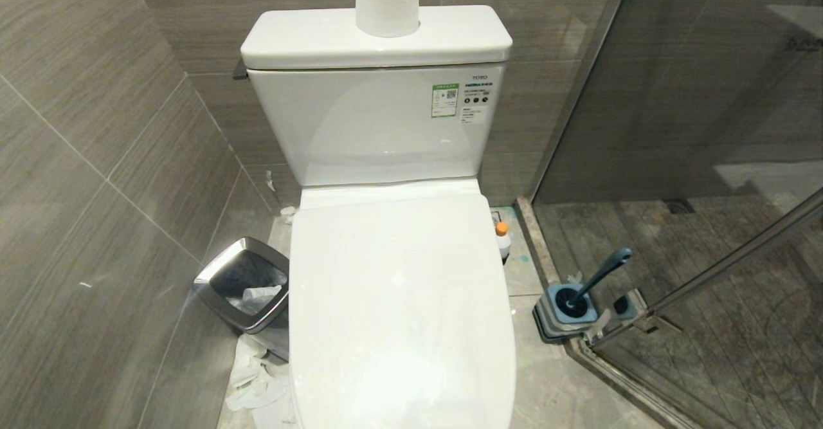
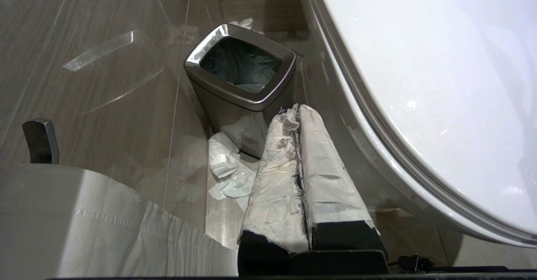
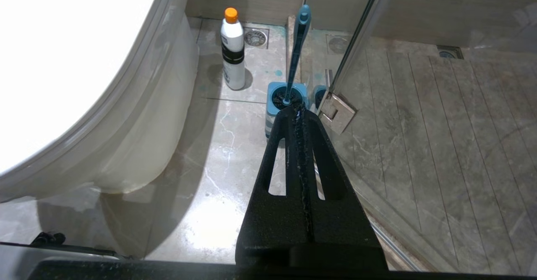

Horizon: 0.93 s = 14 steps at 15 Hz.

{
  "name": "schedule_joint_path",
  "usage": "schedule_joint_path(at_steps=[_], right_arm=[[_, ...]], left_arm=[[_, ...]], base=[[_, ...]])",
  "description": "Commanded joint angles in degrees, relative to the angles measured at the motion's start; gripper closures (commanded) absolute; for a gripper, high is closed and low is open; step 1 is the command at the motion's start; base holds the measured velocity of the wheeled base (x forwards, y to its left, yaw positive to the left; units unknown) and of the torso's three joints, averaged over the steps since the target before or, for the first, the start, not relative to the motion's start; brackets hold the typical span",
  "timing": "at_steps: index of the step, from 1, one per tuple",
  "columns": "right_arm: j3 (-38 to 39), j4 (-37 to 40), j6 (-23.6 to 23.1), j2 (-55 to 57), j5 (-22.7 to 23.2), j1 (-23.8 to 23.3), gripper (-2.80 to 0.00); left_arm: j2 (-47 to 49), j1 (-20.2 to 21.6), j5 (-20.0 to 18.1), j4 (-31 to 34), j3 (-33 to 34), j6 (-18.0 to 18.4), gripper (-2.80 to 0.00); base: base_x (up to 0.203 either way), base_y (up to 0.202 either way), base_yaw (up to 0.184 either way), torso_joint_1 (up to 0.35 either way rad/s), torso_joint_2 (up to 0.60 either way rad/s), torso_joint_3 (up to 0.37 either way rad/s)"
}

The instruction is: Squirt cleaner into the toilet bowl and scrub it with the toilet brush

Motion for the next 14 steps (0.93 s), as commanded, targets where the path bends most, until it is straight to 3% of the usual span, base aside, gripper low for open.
schedule_joint_path(at_steps=[1, 14], right_arm=[[0.01, -0.01, -0.04, 0.09, 0.02, 0.0, 0.0], [0.01, -0.01, 0.01, 0.09, 0.02, 0.0, 0.0]], left_arm=[[0.07, 0.02, 0.04, -0.01, 0.05, -0.03, 0.0], [0.07, 0.02, 0.04, -0.01, 0.05, -0.03, 0.0]], base=[[0.0, 0.0, 0.0, 0.0, 0.0, 0.0], [0.0, 0.0, 0.0, 0.0, 0.0, 0.0]])
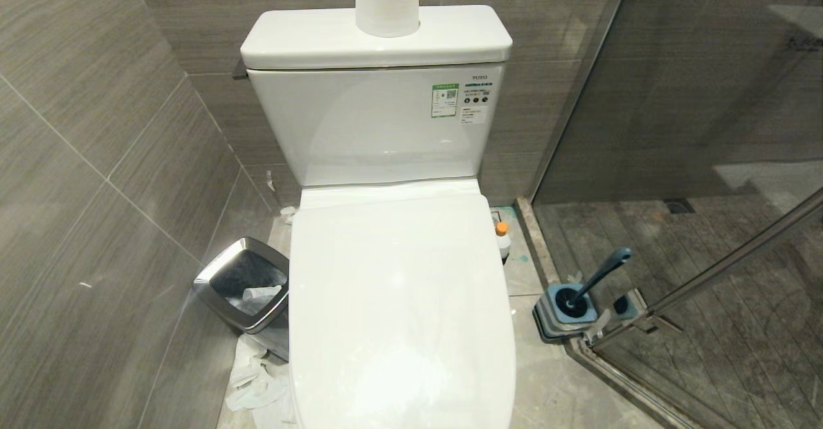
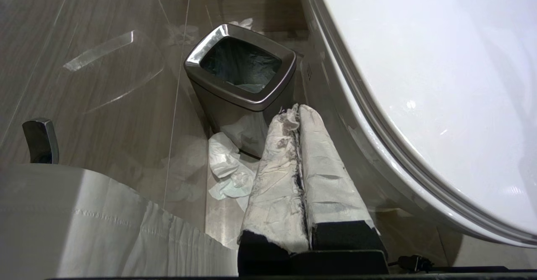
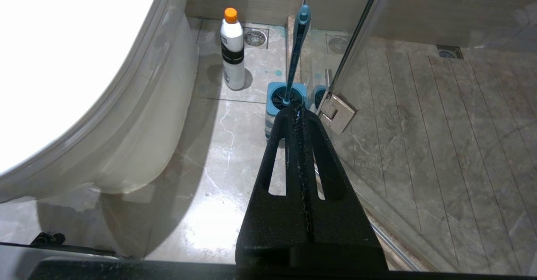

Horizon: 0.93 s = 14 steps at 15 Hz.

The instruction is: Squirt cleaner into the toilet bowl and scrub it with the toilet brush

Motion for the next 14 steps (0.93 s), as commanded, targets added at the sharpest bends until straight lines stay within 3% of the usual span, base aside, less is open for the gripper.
schedule_joint_path(at_steps=[1, 14], right_arm=[[0.01, 0.02, -0.04, 0.09, 0.02, 0.0, 0.0], [0.01, 0.02, -0.04, 0.06, 0.02, 0.0, 0.0]], left_arm=[[0.07, 0.02, -0.07, 0.0, 0.01, -0.01, 0.0], [0.07, 0.02, -0.07, 0.0, 0.01, -0.1, 0.0]], base=[[0.0, 0.0, 0.0, 0.0, 0.0, 0.0], [0.0, 0.0, 0.0, 0.0, 0.0, 0.0]])
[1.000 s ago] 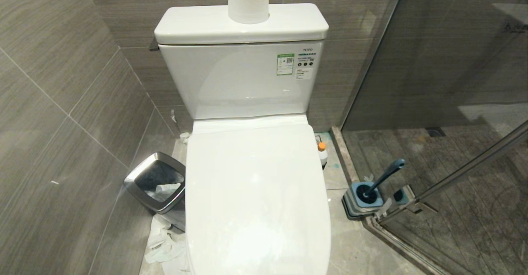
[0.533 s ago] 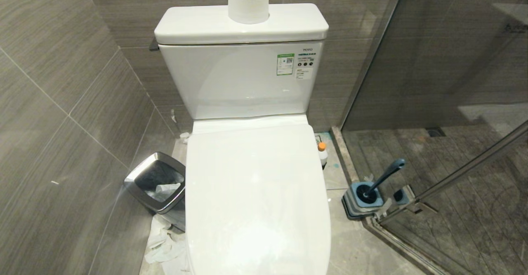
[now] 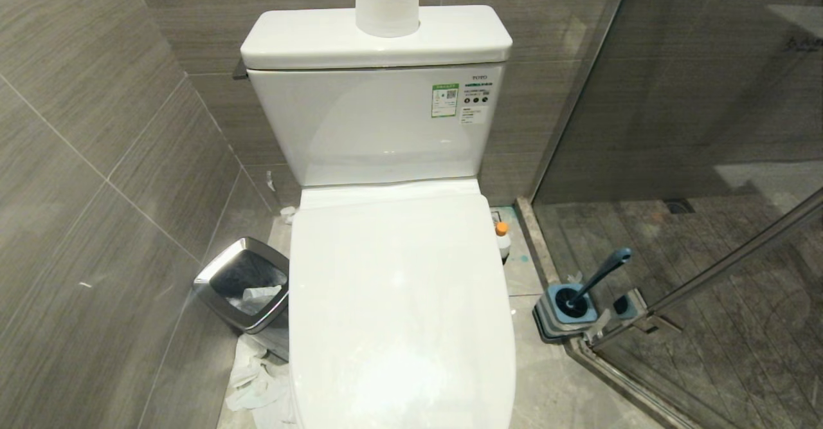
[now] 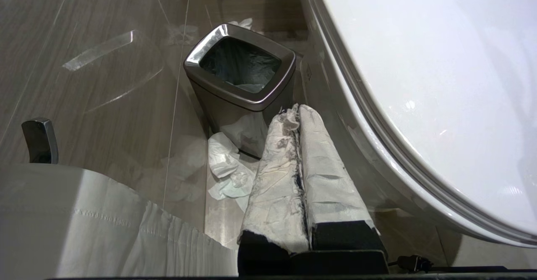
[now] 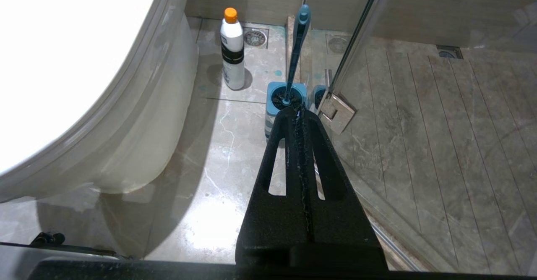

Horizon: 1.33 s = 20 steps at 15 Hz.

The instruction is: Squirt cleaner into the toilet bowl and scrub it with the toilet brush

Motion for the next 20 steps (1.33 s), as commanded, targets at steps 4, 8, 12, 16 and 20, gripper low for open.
schedule_joint_path(at_steps=[4, 8, 12, 16, 20], right_arm=[[0.01, -0.01, -0.01, 0.09, 0.02, 0.0, 0.0], [0.01, -0.01, -0.01, 0.09, 0.02, 0.0, 0.0], [0.09, -0.01, -1.04, 0.0, 0.55, 0.0, 0.0], [0.09, -0.01, -1.73, 0.09, 0.46, 0.0, 0.0], [0.09, -0.01, 2.27, 0.09, -0.77, 0.0, 0.0]], left_arm=[[0.07, 0.02, -0.02, 0.0, 0.01, 0.0, 0.0], [0.07, 0.02, 0.07, 0.0, 0.01, 0.66, 0.0], [0.07, 0.02, -0.71, 0.12, 0.01, 3.99, 0.0], [0.07, 0.02, -2.63, 0.08, 0.09, 8.08, 0.0], [0.07, 0.02, -1.61, 0.0, 0.09, 2.82, 0.0]], base=[[0.0, 0.0, 0.0, 0.0, 0.0, 0.0], [0.0, 0.0, 0.0, 0.0, 0.0, 0.0], [0.0, 0.0, 0.0, 0.0, 0.0, 0.0], [0.0, 0.0, 0.0, 0.0, 0.0, 0.0], [0.0, 0.0, 0.0, 0.0, 0.0, 0.0]])
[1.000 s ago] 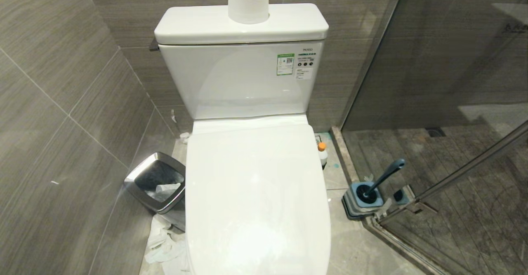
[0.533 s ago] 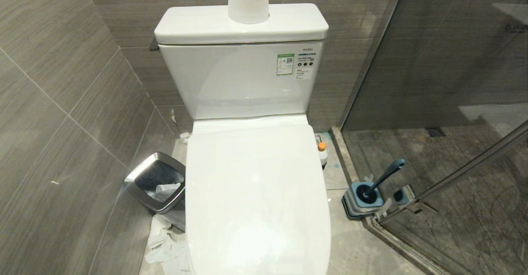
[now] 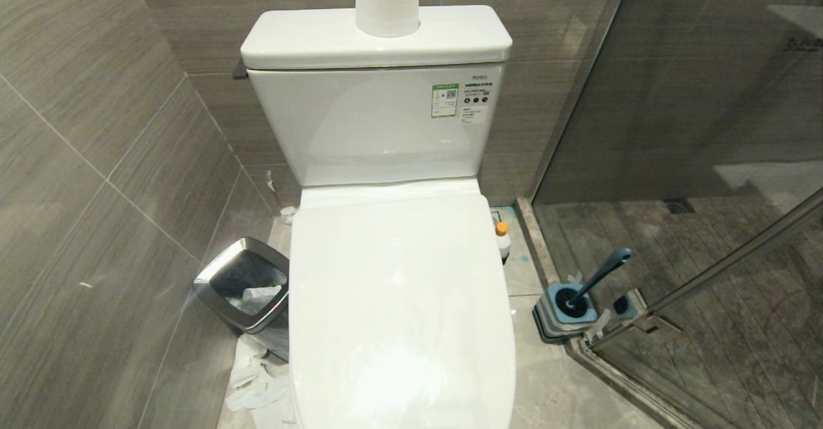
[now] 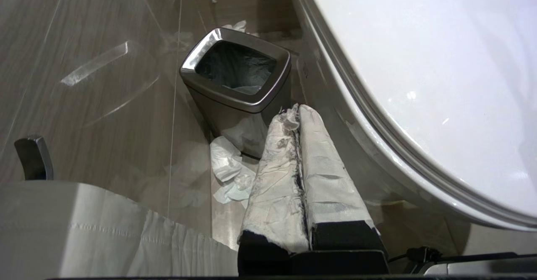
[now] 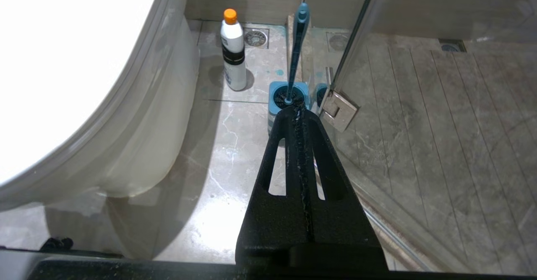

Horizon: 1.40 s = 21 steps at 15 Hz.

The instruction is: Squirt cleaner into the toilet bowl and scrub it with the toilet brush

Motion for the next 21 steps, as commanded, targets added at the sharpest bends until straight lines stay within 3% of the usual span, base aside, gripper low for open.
schedule_joint_path(at_steps=[1, 4, 21], right_arm=[[0.01, -0.03, 0.09, 0.09, -0.04, 0.0, 0.0], [0.01, -0.07, 0.09, 0.09, -0.05, 0.0, 0.0], [0.01, 0.02, 0.09, 0.09, -0.04, 0.0, 0.0]], left_arm=[[0.07, 0.02, 1.0, -0.09, -0.04, -1.19, 0.0], [0.07, -0.07, 1.92, -0.09, -0.13, -3.71, 0.0], [0.07, -0.03, 1.92, -0.09, -0.04, -3.79, 0.0]], base=[[0.0, 0.0, 0.0, 0.0, 0.0, 0.0], [0.0, 0.0, 0.0, 0.0, 0.0, 0.0], [0.0, 0.0, 0.0, 0.0, 0.0, 0.0]])
